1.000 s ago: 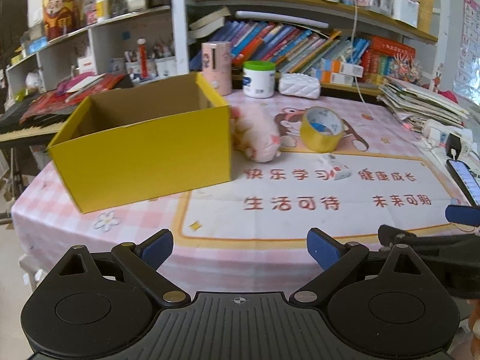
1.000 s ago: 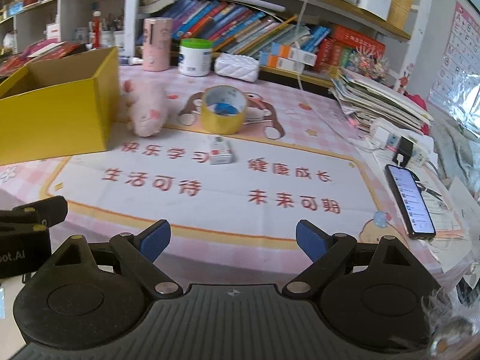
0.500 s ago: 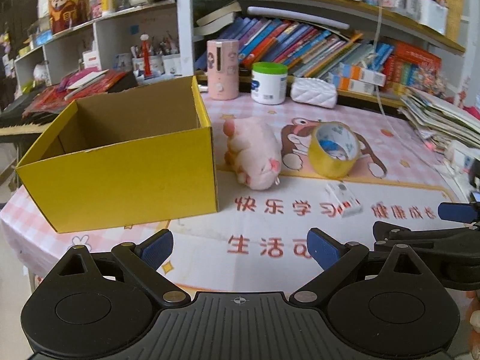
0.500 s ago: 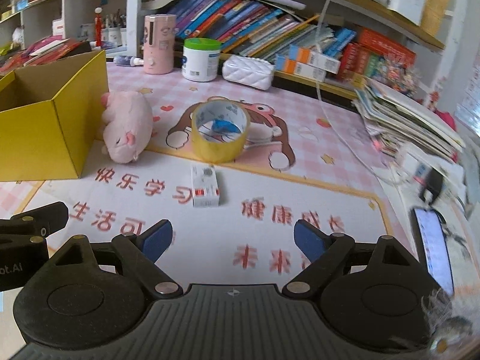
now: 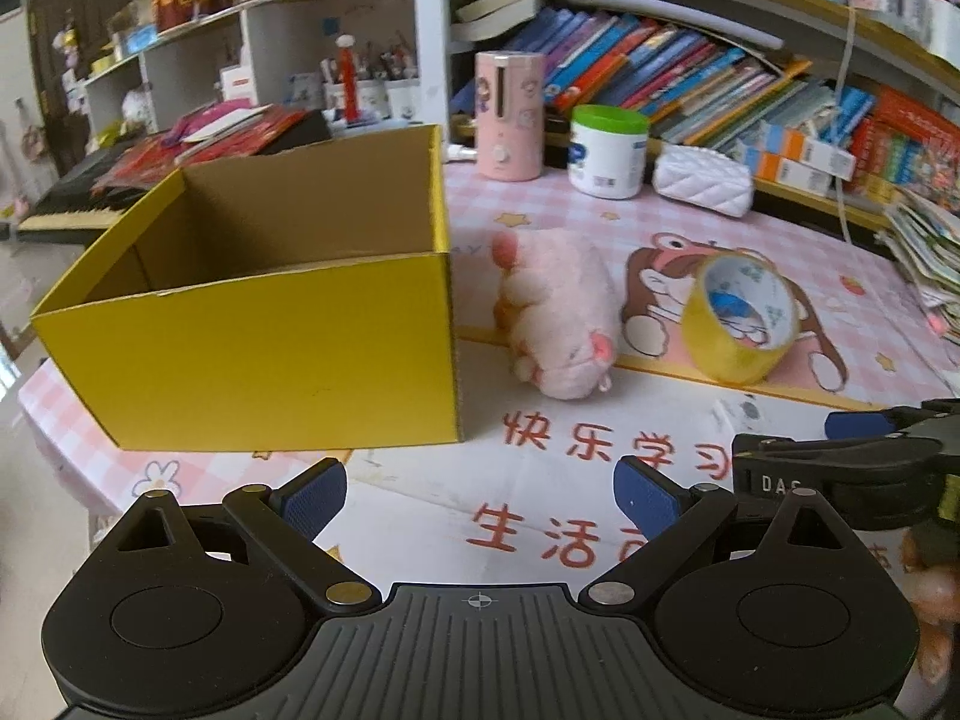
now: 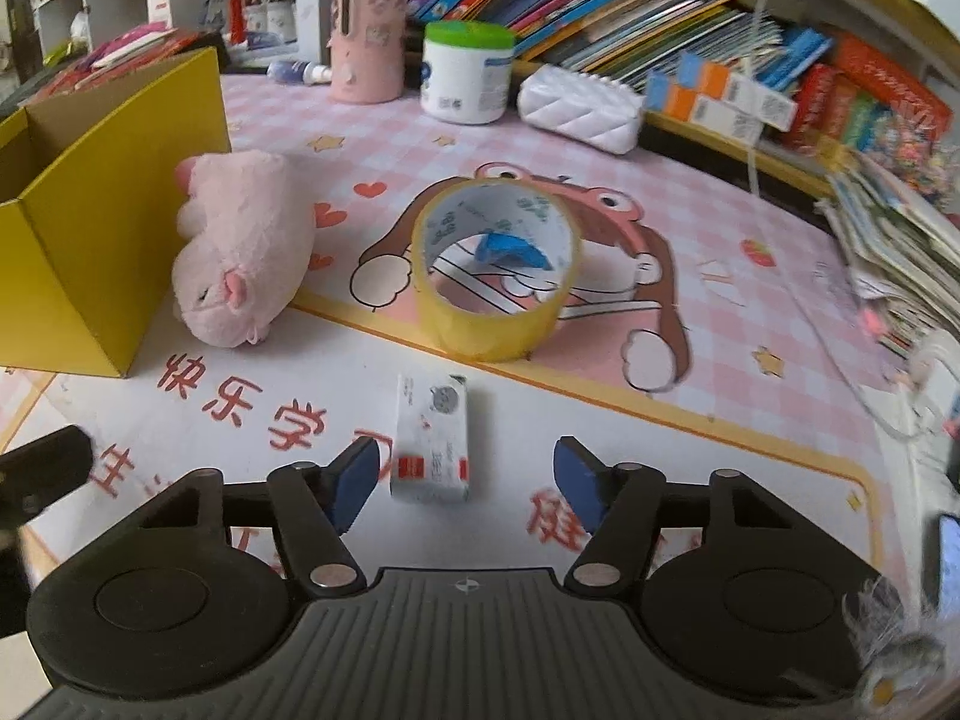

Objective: Organize objects
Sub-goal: 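Grasp the pink plush pig with the left tool while the right grasps the white card box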

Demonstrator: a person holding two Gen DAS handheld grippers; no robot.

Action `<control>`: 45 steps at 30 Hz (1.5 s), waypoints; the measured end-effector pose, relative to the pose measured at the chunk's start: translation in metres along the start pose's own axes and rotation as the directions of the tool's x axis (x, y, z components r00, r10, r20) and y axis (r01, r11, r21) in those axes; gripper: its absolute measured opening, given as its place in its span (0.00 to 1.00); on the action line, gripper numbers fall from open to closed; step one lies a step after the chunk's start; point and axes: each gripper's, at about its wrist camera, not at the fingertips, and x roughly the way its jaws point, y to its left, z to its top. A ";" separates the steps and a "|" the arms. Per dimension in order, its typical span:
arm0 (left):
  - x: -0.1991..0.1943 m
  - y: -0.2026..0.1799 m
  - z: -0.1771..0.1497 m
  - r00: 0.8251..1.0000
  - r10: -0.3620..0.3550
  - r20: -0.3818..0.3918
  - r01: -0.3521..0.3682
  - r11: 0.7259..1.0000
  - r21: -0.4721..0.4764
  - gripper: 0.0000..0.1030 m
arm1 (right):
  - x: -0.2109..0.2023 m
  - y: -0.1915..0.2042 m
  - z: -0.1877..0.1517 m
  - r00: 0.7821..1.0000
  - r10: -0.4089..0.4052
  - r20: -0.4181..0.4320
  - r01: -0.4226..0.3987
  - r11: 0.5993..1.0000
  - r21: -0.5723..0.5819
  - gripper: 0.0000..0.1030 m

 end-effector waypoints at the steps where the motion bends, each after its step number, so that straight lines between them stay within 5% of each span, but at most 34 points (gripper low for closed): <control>1: 0.001 0.001 0.000 1.000 0.009 -0.001 -0.009 1.000 -0.009 0.95 | 0.005 0.001 0.002 1.000 0.007 -0.006 -0.007 1.000 -0.007 0.59; 8: 0.004 0.005 0.002 0.998 0.055 -0.017 -0.056 0.998 -0.040 0.95 | 0.027 0.007 0.010 0.998 0.054 -0.021 -0.055 0.997 -0.045 0.54; 11: 0.005 0.003 0.004 0.999 0.050 -0.014 -0.050 0.998 -0.040 0.94 | 0.028 0.008 0.012 0.994 0.105 -0.014 -0.106 0.993 -0.056 0.28; 16: 0.006 -0.009 0.009 1.000 0.010 0.006 -0.010 1.000 -0.001 0.94 | 0.026 0.002 0.015 0.991 0.130 -0.021 -0.131 0.990 -0.053 0.27; 27: 0.013 -0.055 0.024 0.994 -0.070 0.082 0.063 0.994 0.089 0.93 | -0.008 -0.053 0.017 0.995 0.026 0.094 -0.034 0.996 0.077 0.27; 37: 0.055 -0.089 0.053 0.992 0.109 0.071 -0.114 0.990 0.080 0.82 | -0.020 -0.073 0.011 0.992 0.015 0.128 -0.022 0.998 0.055 0.27; 45: 0.094 -0.103 0.062 0.942 0.326 0.082 -0.332 0.941 0.069 0.83 | -0.019 -0.082 0.009 0.992 0.012 0.129 -0.015 1.000 0.022 0.27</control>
